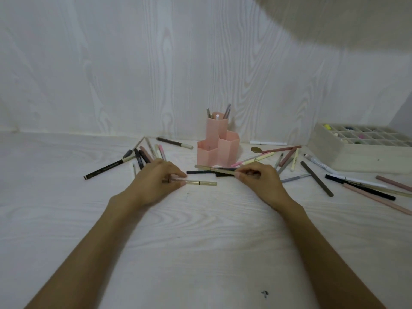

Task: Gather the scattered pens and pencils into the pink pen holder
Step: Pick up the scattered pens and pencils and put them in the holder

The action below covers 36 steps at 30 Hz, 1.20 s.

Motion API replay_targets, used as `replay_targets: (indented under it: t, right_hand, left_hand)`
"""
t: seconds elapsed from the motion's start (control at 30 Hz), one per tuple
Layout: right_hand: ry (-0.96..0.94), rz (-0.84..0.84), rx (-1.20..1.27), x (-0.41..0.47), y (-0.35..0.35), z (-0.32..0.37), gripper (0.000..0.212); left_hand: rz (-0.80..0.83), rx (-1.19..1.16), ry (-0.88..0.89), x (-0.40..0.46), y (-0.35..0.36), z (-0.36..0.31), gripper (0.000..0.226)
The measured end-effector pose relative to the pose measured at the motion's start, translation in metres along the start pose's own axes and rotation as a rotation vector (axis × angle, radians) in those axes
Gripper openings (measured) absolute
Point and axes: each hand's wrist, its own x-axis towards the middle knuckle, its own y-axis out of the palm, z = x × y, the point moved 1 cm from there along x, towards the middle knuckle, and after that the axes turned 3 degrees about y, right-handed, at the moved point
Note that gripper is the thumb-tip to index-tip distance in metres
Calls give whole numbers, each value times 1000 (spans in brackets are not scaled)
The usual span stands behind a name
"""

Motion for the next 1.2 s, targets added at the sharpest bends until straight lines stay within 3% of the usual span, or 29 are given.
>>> replay_targets:
  t: [0.1, 0.27, 0.4, 0.47, 0.6, 0.73, 0.9, 1.03, 1.2]
  right_hand:
    - [32, -64, 259, 0, -12, 17, 13]
    - [29, -334, 618, 9, -29, 47, 20]
    - [-101, -596, 650, 40, -49, 83, 28]
    - [-151, -665, 534, 63, -56, 102, 31]
    - [-165, -632, 31, 99, -47, 120, 34]
    - [-178, -457, -254, 117, -27, 120, 34]
    - [-136, -315, -458, 125, -3, 103, 33]
    - [-229, -248, -688, 125, 6, 88, 31]
    - [-261, -246, -611, 114, -6, 81, 39]
  left_hand:
    - [-39, 6, 12, -1, -2, 5, 20]
    - [-128, -24, 12, -3, 0, 6, 9]
    - [-221, -56, -13, -1, -1, 2, 15]
    - [-222, -60, -44, -1, -1, 2, 20]
    - [-195, -72, -123, -3, -2, 4, 22]
    - [-222, -129, -201, -4, -2, 3, 21]
    - [-328, -376, -347, -3, -6, 1, 24]
    - [-382, -446, -402, -1, -11, 2, 28]
    - [-457, -435, -436, 0, -15, 1, 28]
